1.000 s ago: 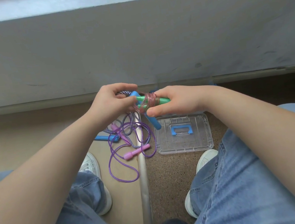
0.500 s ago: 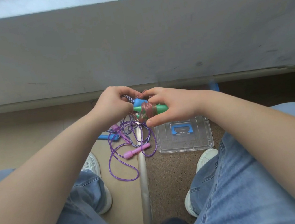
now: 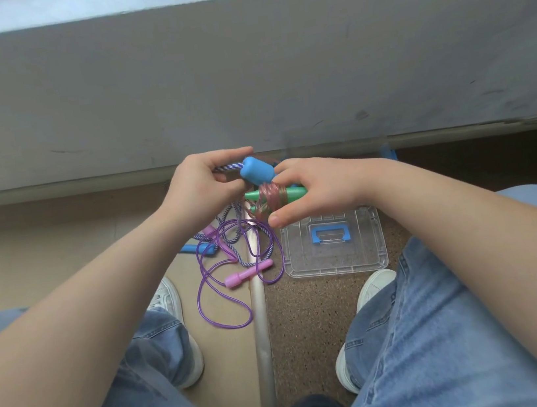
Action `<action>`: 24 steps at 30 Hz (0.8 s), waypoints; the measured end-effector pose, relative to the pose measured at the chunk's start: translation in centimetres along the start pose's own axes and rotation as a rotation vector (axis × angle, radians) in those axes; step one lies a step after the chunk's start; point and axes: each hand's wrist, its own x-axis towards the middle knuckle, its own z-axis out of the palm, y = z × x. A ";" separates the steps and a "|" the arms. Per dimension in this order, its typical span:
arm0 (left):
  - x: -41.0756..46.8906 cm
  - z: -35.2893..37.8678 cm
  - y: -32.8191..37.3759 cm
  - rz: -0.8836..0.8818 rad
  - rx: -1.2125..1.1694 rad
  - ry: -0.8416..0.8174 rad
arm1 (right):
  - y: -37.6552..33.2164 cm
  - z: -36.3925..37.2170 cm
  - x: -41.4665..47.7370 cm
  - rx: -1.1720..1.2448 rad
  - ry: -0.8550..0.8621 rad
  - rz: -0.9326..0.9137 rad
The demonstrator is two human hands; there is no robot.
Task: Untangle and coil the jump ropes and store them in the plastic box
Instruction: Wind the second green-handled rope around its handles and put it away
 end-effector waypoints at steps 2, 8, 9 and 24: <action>-0.1 0.1 0.3 0.005 -0.007 0.003 | 0.1 -0.1 0.0 0.003 0.010 0.009; -0.4 -0.2 1.2 -0.086 -0.124 -0.082 | 0.6 0.5 0.2 -0.077 0.059 0.012; -0.3 -0.2 1.0 -0.100 -0.146 -0.096 | 0.6 0.6 0.2 -0.078 0.082 -0.008; 0.3 -0.2 -0.6 -0.185 -0.085 0.094 | 0.7 0.1 0.5 -0.013 0.143 0.043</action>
